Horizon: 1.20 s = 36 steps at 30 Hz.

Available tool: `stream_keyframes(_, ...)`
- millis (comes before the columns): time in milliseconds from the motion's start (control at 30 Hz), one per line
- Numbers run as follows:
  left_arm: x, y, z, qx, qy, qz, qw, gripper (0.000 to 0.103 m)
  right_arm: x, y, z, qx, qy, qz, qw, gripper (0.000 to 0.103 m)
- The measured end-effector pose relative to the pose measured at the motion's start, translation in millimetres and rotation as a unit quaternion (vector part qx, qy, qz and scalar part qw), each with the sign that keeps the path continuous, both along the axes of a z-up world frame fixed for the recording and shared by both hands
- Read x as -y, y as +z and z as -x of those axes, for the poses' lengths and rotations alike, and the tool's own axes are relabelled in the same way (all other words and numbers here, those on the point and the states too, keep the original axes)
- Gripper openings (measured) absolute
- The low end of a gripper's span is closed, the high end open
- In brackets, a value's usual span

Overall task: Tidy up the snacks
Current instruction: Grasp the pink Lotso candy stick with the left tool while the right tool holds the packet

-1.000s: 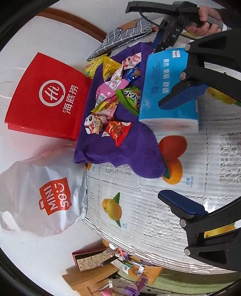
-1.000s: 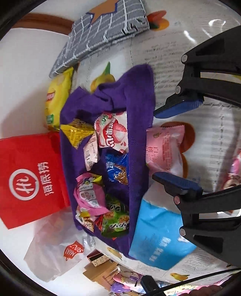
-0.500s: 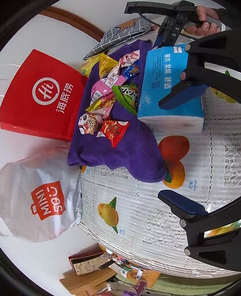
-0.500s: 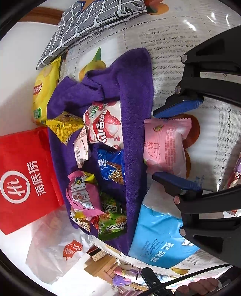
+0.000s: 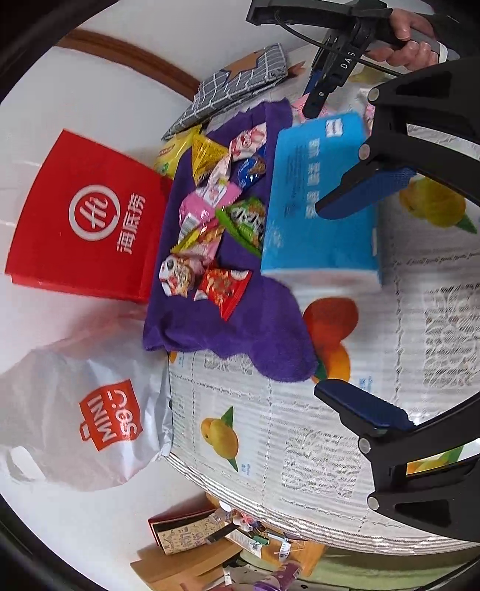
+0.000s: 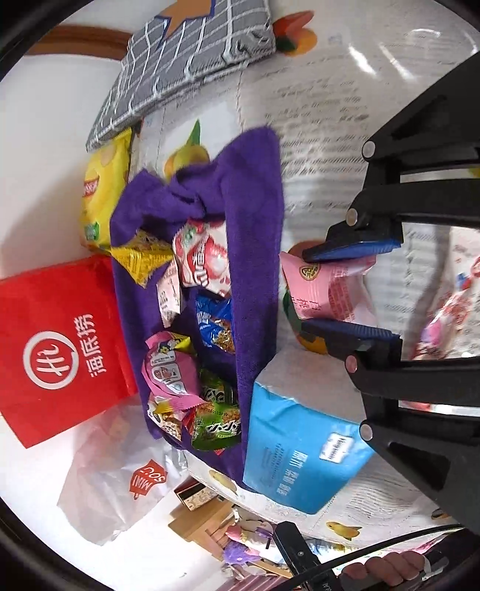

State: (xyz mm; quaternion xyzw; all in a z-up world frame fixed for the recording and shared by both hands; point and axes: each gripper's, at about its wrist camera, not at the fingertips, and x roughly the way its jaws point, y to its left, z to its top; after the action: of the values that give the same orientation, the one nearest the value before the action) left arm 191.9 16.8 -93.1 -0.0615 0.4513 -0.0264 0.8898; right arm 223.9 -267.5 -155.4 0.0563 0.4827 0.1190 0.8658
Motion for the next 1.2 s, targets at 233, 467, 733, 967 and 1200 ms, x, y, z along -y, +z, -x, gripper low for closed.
stream_keyframes(233, 21.1, 5.7, 20.0, 0.008, -0.024, 0.004, 0.9997, 0.088, 24.0, 17.3, 33.8, 0.022, -0.026, -0.001, 0.999, 0.030)
stream_keyframes(467, 34.2, 7.8, 39.2, 0.017, -0.039, -0.004, 0.9991, 0.088, 34.7, -7.1, 50.2, -0.006, -0.042, -0.010, 0.999, 0.030)
stream_keyframes(733, 28.3, -1.1, 52.8, 0.005, -0.029, -0.008, 0.9995, 0.088, -2.0, -14.0, 78.0, -0.017, 0.008, -0.040, 0.999, 0.030)
stream_keyframes(967, 30.0, -10.4, 61.1, -0.008, -0.033, -0.010, 0.9994, 0.088, -25.1, -11.3, 93.1, -0.011, 0.030, -0.039, 0.999, 0.030)
stream_keyframes(1200, 45.5, -18.5, 66.1, -0.017, -0.046, -0.003, 0.9988, 0.088, 11.0, -6.0, 102.7, 0.003, -0.005, -0.003, 1.000, 0.030)
